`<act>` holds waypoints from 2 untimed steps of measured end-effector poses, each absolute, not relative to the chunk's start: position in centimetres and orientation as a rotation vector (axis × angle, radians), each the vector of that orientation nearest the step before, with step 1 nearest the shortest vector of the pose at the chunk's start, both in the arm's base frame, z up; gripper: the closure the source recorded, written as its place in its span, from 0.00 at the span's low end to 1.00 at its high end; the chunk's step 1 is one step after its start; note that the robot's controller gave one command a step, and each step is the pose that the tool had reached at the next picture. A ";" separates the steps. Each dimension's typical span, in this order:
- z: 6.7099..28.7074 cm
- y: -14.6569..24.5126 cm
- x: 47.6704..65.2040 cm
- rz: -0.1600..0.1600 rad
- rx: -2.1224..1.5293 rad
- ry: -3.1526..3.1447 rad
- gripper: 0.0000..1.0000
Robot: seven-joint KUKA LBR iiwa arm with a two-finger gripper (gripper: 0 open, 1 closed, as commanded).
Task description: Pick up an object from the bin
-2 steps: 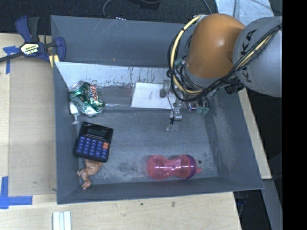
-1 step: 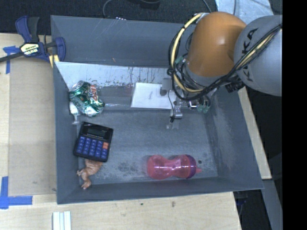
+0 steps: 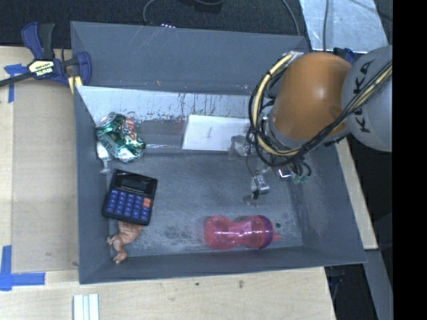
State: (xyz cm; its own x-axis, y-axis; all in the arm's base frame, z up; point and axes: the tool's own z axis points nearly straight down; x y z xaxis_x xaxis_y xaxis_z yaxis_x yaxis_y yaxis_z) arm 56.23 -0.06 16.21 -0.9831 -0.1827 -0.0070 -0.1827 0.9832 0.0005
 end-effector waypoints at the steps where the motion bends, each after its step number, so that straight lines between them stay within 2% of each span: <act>1: 14.3 -1.0 52.0 -0.001 -0.877 3.013 0.00; 2: 13.0 0.1 50.1 -0.001 -0.705 3.052 0.00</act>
Offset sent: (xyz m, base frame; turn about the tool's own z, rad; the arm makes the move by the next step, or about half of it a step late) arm -0.0670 0.0051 -0.0359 -0.2589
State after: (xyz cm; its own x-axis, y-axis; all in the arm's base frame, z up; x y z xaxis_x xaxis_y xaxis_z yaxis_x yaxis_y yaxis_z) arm 50.10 0.06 13.01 -0.8986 -0.4388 -0.0090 -0.4388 0.8986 -0.0024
